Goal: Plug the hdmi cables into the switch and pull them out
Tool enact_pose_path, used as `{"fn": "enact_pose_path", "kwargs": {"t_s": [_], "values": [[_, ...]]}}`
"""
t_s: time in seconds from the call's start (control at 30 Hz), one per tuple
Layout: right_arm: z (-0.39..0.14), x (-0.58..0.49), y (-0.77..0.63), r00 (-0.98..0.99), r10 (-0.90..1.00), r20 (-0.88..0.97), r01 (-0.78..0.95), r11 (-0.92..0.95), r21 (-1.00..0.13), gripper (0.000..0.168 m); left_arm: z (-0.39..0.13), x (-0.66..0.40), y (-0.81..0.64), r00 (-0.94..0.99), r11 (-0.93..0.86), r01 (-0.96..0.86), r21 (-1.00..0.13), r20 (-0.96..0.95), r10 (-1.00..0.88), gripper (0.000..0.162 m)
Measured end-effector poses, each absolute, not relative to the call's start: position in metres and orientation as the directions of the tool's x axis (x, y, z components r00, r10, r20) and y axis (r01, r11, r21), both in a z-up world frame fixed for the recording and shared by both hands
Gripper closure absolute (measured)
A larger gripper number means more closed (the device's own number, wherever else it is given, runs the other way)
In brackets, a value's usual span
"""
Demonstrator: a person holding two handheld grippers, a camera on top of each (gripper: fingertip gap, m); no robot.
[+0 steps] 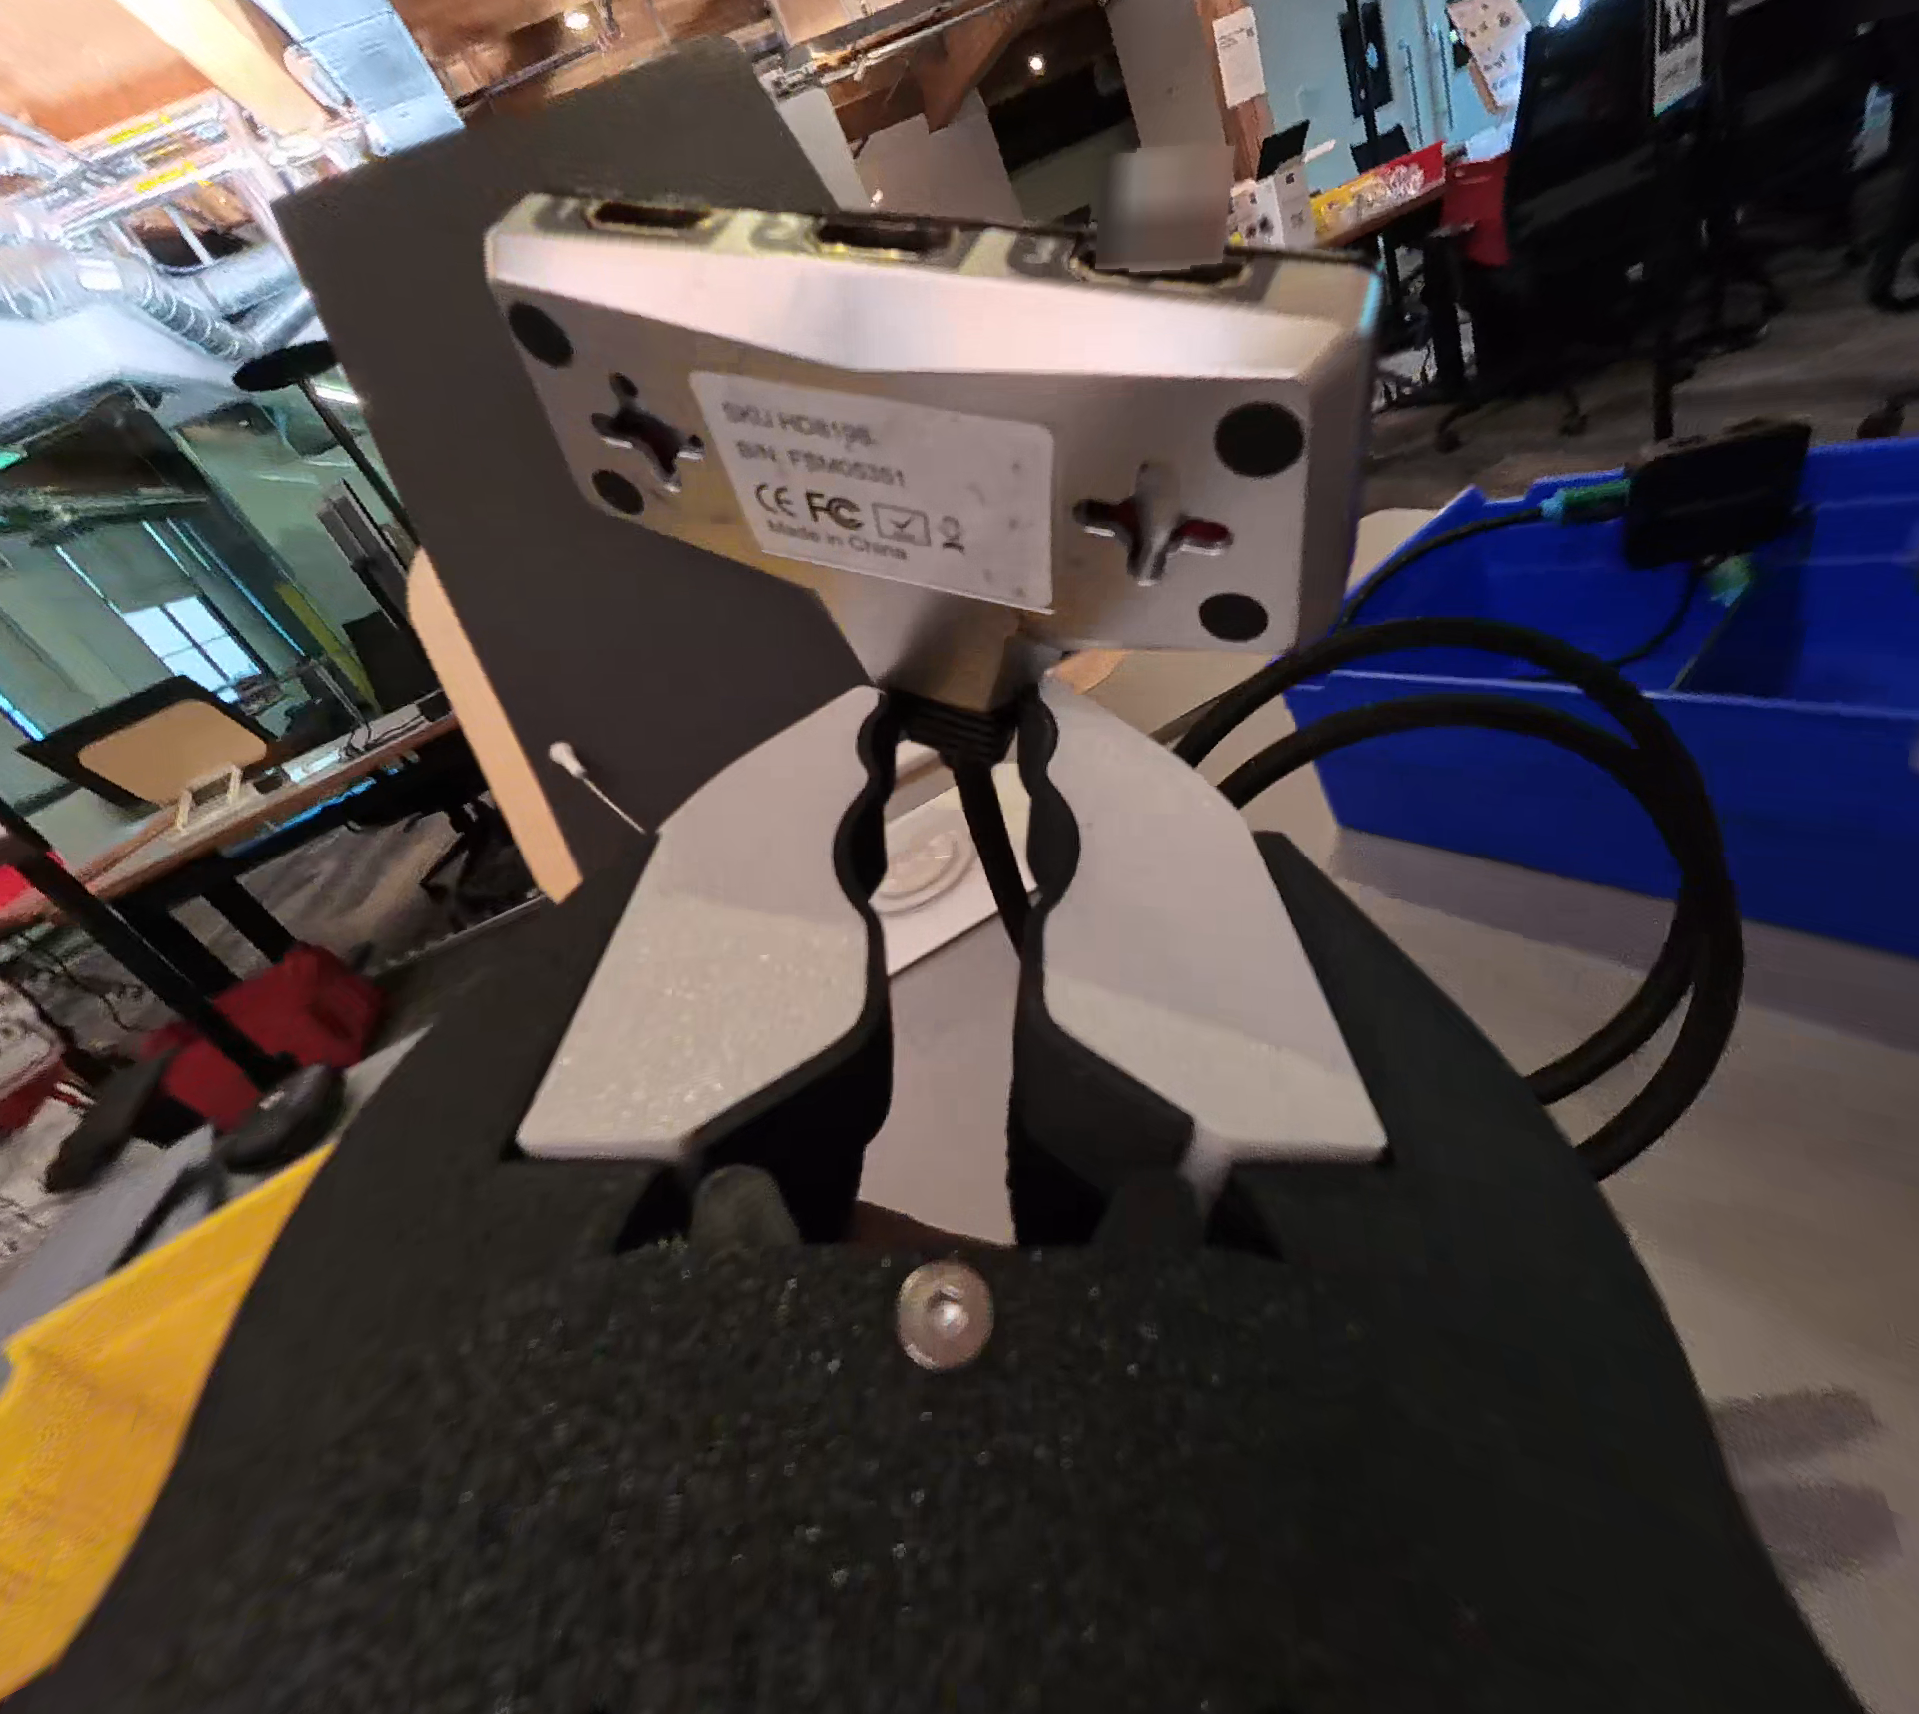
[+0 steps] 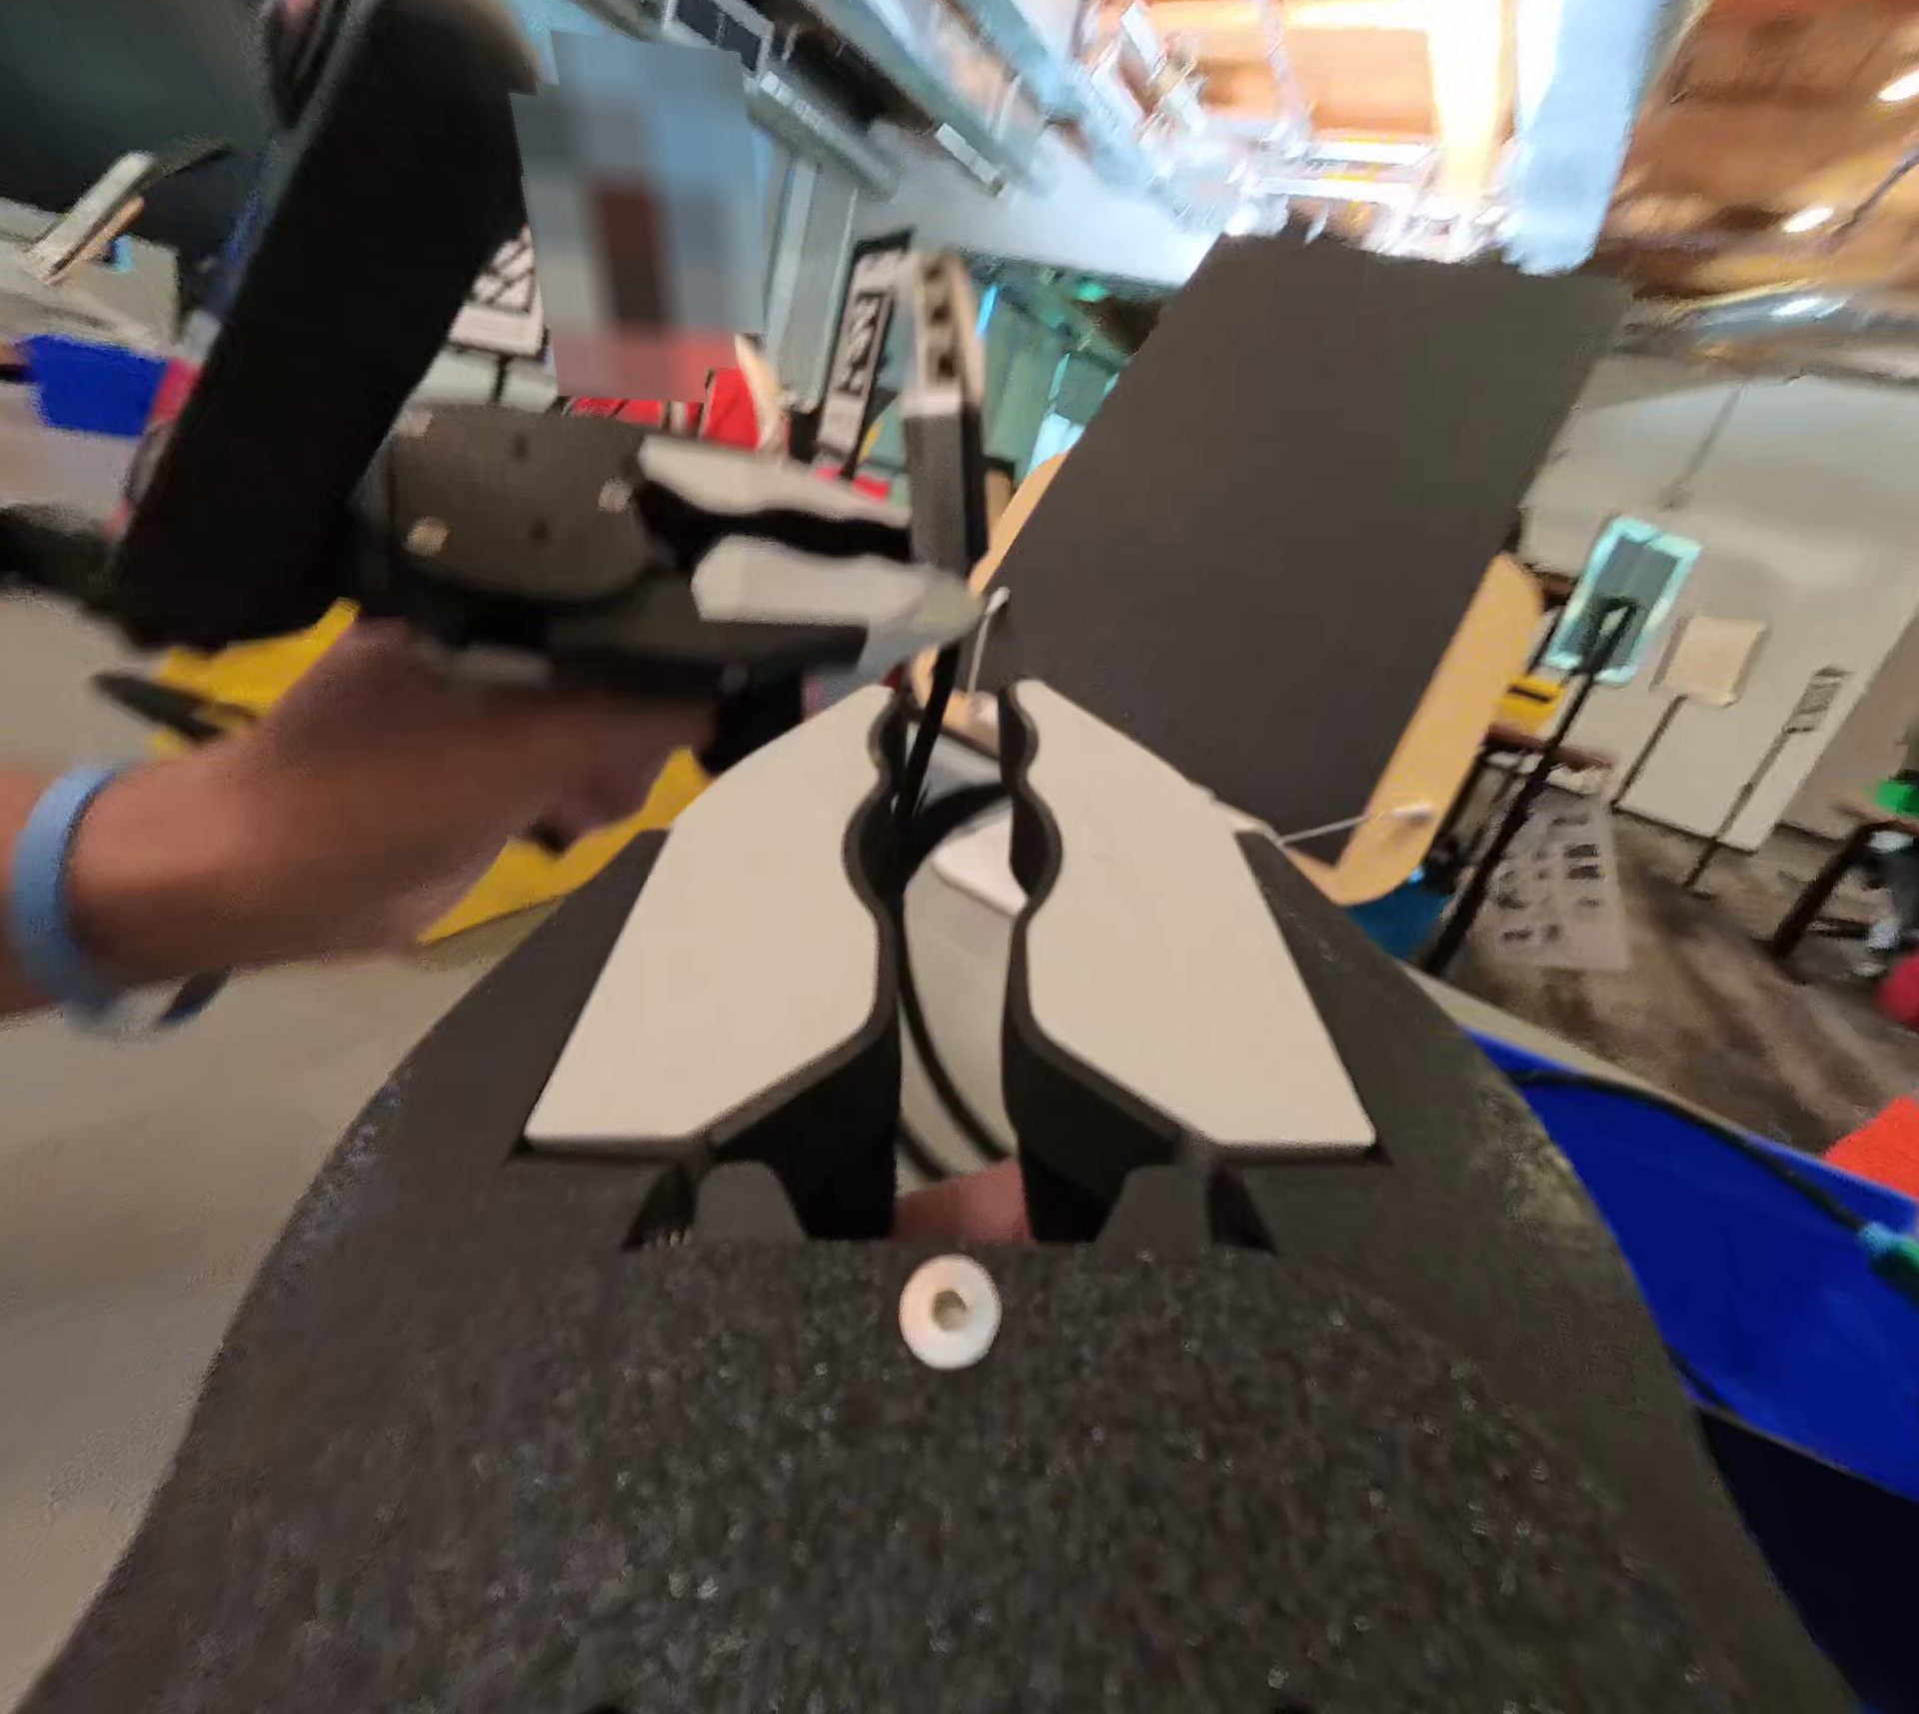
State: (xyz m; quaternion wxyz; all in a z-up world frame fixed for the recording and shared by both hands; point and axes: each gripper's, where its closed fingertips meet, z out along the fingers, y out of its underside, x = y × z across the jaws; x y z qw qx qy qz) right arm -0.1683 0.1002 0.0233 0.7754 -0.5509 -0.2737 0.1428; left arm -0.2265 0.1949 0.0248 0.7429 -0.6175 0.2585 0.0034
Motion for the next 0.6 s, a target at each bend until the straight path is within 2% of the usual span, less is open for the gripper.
{"fn": "enact_pose_path", "kwargs": {"t_s": [0.07, 0.17, 0.23, 0.37, 0.43, 0.53, 0.6], "values": [[0.030, -0.175, 0.110, 0.823, 0.506, 0.260, 0.076, 0.355, -0.932, 0.149, 0.017, -0.220, 0.190, 0.871, 0.233, -0.324, -0.917, -0.385, -0.304, 0.139], [0.022, -0.188, 0.126, 0.788, 0.583, 0.200, 0.065, 0.245, -0.967, 0.133, 0.012, -0.217, 0.186, 0.878, 0.221, -0.310, -0.925, -0.368, -0.307, 0.139], [0.028, -0.189, 0.132, 0.785, 0.590, 0.187, 0.031, 0.263, -0.964, 0.134, 0.007, -0.215, 0.184, 0.875, 0.212, -0.313, -0.926, -0.368, -0.314, 0.139], [0.035, -0.198, 0.137, 0.754, 0.600, 0.269, 0.072, 0.331, -0.941, 0.138, -0.003, -0.212, 0.179, 0.879, 0.201, -0.291, -0.935, -0.344, -0.329, 0.140], [0.035, -0.203, 0.140, 0.738, 0.610, 0.288, 0.077, 0.348, -0.934, 0.148, -0.009, -0.210, 0.176, 0.882, 0.189, -0.281, -0.941, -0.331, -0.337, 0.140], [0.035, -0.207, 0.141, 0.720, 0.637, 0.274, 0.033, 0.363, -0.931, 0.149, -0.018, -0.208, 0.174, 0.886, 0.174, -0.237, -0.956, -0.286, -0.365, 0.139], [0.029, -0.211, 0.144, 0.714, 0.619, 0.328, 0.085, 0.388, -0.918, 0.149, -0.028, -0.208, 0.177, 0.885, 0.147, -0.236, -0.961, -0.275, -0.376, 0.139]]}}
